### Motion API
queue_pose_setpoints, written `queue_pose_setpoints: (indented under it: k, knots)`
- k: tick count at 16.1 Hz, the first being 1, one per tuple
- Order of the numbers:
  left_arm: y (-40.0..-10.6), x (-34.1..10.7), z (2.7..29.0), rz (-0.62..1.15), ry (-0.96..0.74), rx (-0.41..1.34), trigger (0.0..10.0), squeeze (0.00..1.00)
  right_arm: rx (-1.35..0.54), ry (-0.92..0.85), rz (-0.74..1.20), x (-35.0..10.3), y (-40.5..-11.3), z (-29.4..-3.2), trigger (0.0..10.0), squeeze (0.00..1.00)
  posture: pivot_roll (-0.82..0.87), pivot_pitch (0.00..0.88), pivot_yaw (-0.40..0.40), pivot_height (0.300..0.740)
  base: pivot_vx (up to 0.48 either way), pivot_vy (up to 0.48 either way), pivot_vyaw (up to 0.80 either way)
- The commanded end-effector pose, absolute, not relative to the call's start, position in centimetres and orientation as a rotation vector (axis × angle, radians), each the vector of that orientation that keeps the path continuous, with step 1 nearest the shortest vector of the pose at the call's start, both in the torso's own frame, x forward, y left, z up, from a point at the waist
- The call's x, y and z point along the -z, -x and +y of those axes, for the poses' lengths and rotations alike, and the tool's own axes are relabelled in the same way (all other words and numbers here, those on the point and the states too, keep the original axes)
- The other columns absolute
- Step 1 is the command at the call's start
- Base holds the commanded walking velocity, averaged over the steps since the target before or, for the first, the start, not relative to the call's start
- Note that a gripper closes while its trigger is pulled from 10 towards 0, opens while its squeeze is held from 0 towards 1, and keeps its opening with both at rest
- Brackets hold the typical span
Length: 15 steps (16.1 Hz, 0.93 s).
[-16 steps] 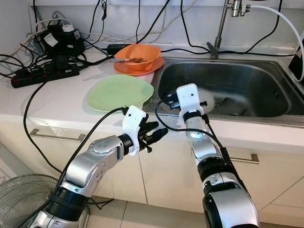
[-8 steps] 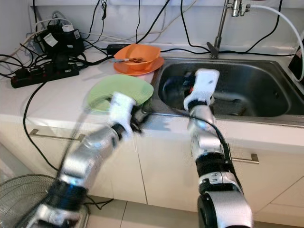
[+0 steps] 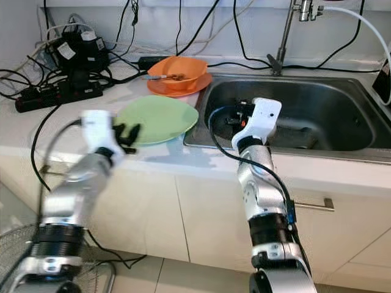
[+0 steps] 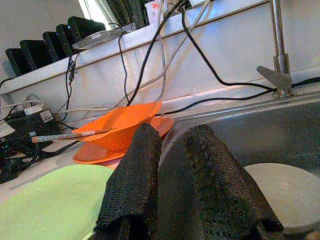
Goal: Kitchen organization
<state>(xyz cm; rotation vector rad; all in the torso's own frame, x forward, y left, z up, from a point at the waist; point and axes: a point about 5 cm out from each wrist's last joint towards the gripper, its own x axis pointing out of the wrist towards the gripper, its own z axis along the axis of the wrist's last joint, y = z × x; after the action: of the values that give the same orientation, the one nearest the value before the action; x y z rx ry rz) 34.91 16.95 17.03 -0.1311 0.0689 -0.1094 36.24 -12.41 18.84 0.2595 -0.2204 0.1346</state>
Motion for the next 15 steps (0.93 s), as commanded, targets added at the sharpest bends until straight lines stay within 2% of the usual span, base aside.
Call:
queue_pose_setpoints:
  k: [1,6,8,10,14,15]
  knots:
    - [-34.5,-17.2,18.1,0.069,0.175,0.082,10.0,0.00,-0.158,-0.262,-0.220,-19.1,-36.0,-12.1,10.0,0.00,0.06,0.000,0.083,0.740,0.000,0.000,0.00]
    - [-32.2,-16.3,20.0,0.123,0.293,0.034,10.0,0.00,-0.170,-0.262,-0.200,-19.1,-35.9,-11.9,10.0,0.00,0.08,0.000,0.080,0.740,0.000,0.000,0.00]
    - [-31.5,-16.0,20.0,0.155,0.313,0.031,10.0,0.00,-0.177,-0.262,-0.194,-19.0,-35.8,-11.7,10.0,0.00,0.08,0.000,0.079,0.740,0.000,0.000,0.00]
    - [-31.0,-16.1,19.5,0.188,0.465,0.059,10.0,0.00,-0.182,-0.263,-0.186,-18.9,-35.8,-11.5,10.0,0.00,0.08,0.000,0.078,0.740,0.000,0.000,0.00]
    - [-31.4,-16.8,18.9,0.192,0.593,0.102,10.0,0.00,-0.184,-0.258,-0.180,-18.9,-35.8,-11.5,10.0,0.00,0.08,0.000,0.081,0.740,0.000,0.000,0.00]
    - [-31.4,-17.2,18.5,0.184,0.593,0.125,10.0,1.00,-0.181,-0.258,-0.179,-18.8,-35.8,-11.6,10.0,0.00,0.08,0.000,0.081,0.740,0.000,0.000,0.00]
